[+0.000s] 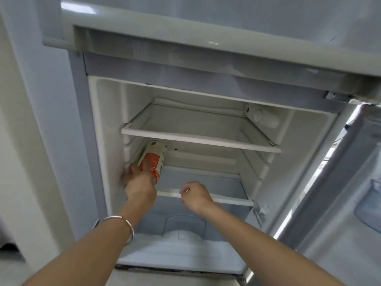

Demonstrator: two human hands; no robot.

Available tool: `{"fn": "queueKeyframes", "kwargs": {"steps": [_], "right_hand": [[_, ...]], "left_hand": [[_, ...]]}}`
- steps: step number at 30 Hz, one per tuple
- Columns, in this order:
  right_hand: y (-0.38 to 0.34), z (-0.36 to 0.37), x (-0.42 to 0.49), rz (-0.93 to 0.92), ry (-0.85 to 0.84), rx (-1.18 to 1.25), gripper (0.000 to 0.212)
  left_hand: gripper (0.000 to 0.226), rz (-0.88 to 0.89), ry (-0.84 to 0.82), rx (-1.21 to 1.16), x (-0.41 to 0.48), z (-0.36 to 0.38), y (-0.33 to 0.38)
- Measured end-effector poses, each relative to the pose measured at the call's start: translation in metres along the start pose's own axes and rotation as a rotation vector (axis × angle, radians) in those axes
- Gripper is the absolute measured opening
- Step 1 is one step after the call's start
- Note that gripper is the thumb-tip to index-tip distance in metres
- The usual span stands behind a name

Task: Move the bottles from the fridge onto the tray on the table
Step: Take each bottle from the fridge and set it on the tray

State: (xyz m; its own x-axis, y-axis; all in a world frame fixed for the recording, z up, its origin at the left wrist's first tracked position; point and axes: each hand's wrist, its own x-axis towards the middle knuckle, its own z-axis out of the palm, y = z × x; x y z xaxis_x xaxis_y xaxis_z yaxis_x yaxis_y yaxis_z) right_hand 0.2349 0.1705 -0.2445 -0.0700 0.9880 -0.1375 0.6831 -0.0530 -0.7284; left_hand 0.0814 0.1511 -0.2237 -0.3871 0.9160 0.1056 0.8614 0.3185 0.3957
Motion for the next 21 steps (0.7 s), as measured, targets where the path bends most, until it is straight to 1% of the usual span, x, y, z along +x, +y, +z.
{"fn": "queueKeyframes", "kwargs": {"steps": [2,4,7,9,11,13,16,18,20,21], "right_hand": [[0.004,-0.005,0.001,0.006,0.023,0.017,0.025],[0.004,-0.010,-0.002,0.006,0.023,0.023,0.025],[0.000,-0.017,-0.008,-0.008,0.019,-0.004,0.021],[-0.004,-0.020,-0.014,-0.016,0.011,-0.045,0.027],[-0.009,-0.022,-0.018,-0.017,0.000,-0.070,0.040],[-0.015,-0.023,-0.025,-0.025,-0.012,-0.095,0.056],[-0.022,-0.024,-0.040,-0.078,-0.023,-0.156,0.087],[-0.028,-0.021,-0.045,-0.122,0.016,-0.172,0.107],[-0.033,-0.018,-0.050,-0.182,0.064,-0.067,0.118],[-0.032,-0.017,-0.050,-0.218,0.084,0.020,0.119]], "left_hand": [[0.078,0.014,-0.005,-0.034,-0.002,0.000,0.001],[0.073,0.022,0.011,-0.076,-0.008,0.000,0.003],[0.065,0.030,0.083,-0.139,-0.021,-0.007,0.006],[0.063,0.066,0.120,-0.121,-0.029,-0.019,0.009],[0.060,0.128,0.136,-0.061,-0.035,-0.037,0.013],[0.052,0.192,0.137,0.002,-0.043,-0.059,0.020],[0.033,0.278,0.154,0.024,-0.060,-0.090,0.031],[0.026,0.352,0.192,0.009,-0.069,-0.105,0.040],[0.028,0.429,0.216,-0.023,-0.079,-0.118,0.051],[0.031,0.466,0.220,-0.041,-0.084,-0.124,0.057]]}}
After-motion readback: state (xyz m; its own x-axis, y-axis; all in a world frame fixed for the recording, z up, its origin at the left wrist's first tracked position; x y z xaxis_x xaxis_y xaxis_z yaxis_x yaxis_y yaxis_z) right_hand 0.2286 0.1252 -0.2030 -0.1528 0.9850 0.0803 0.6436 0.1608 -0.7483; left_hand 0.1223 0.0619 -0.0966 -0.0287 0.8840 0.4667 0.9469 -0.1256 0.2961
